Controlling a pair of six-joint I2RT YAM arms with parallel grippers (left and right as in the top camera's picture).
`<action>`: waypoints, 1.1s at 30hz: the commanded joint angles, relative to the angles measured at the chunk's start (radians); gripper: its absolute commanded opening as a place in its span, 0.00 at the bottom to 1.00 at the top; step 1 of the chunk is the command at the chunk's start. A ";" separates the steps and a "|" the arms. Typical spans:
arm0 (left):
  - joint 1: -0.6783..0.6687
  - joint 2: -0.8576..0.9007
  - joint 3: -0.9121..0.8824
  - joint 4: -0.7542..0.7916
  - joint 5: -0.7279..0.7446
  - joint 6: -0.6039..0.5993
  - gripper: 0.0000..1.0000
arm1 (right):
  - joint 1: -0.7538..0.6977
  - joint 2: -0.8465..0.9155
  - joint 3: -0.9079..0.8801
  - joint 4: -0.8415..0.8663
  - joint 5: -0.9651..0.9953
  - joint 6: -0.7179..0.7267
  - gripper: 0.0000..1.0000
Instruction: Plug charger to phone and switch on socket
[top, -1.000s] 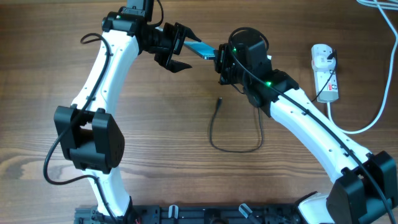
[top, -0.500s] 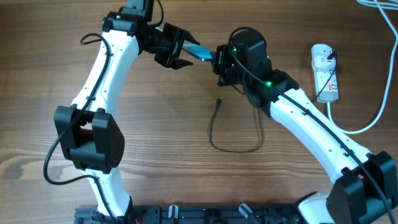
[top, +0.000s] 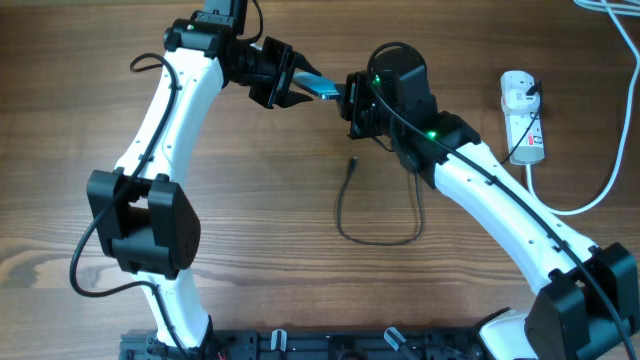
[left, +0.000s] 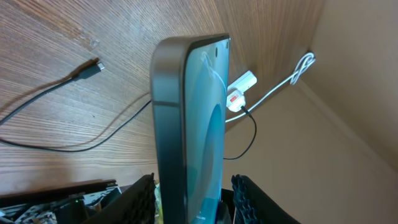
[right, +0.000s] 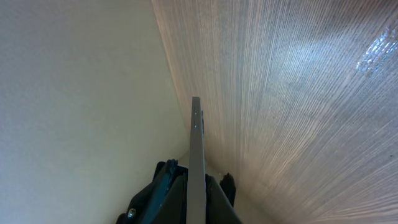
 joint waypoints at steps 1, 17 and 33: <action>0.006 -0.037 0.010 0.002 0.016 -0.003 0.40 | -0.003 -0.017 0.021 0.013 -0.028 0.021 0.04; 0.006 -0.037 0.010 0.002 0.016 -0.003 0.31 | -0.003 -0.017 0.020 0.005 -0.046 0.017 0.04; 0.006 -0.037 0.010 0.002 0.016 -0.003 0.09 | -0.003 -0.017 0.020 0.006 -0.065 0.018 0.08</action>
